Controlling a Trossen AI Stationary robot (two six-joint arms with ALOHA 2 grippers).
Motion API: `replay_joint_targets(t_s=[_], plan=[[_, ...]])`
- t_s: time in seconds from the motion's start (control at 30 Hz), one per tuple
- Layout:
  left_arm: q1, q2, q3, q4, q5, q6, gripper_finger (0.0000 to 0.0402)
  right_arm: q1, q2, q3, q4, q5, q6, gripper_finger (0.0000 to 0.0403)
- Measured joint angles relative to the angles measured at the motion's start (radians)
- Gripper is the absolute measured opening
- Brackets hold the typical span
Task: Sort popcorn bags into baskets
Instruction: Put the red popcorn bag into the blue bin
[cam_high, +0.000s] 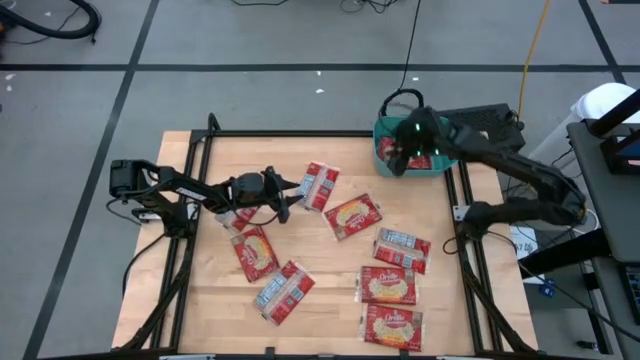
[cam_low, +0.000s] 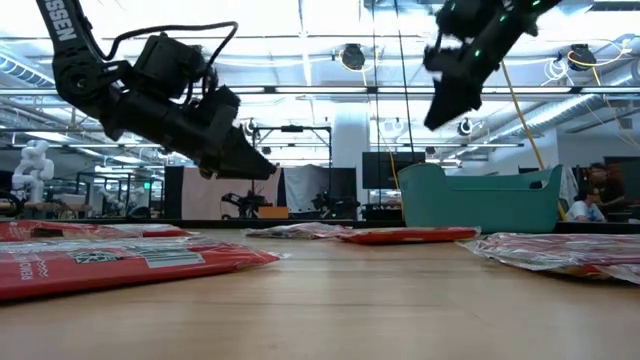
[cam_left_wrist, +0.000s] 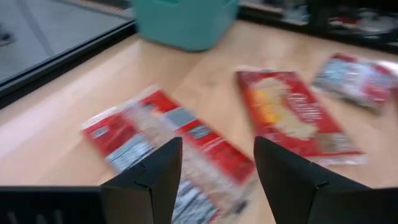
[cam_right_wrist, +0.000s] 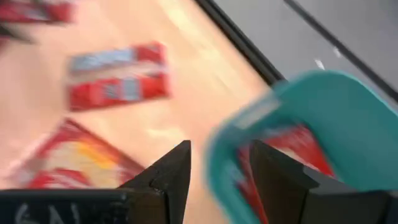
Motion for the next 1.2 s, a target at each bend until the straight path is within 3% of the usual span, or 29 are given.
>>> replay_joint_targets(t_s=[0.3,0.47,0.67,0.9,1.2], plan=[[0.022,0.000,0.000,-0.132,-0.021,-0.013,0.0194,0.312,-0.137,-0.224,0.340,0.028,-0.003,0.0153],[0.021,0.000,0.000,-0.197,-0.021,-0.043,0.0224,0.447,-0.113,-0.394,0.671,0.031,0.006,0.0153],[0.016,0.000,0.000,-0.239,-0.028,-0.042,0.0270,0.575,-0.016,-0.529,0.977,0.131,0.037,0.0153],[-0.017,0.000,0.000,-0.244,-0.028,0.047,0.0291,0.654,0.126,-0.537,1.136,0.185,0.048,0.0153],[0.000,0.014,0.000,-0.253,-0.034,0.071,0.0260,0.664,0.287,-0.537,1.334,0.185,0.048,0.0153]])
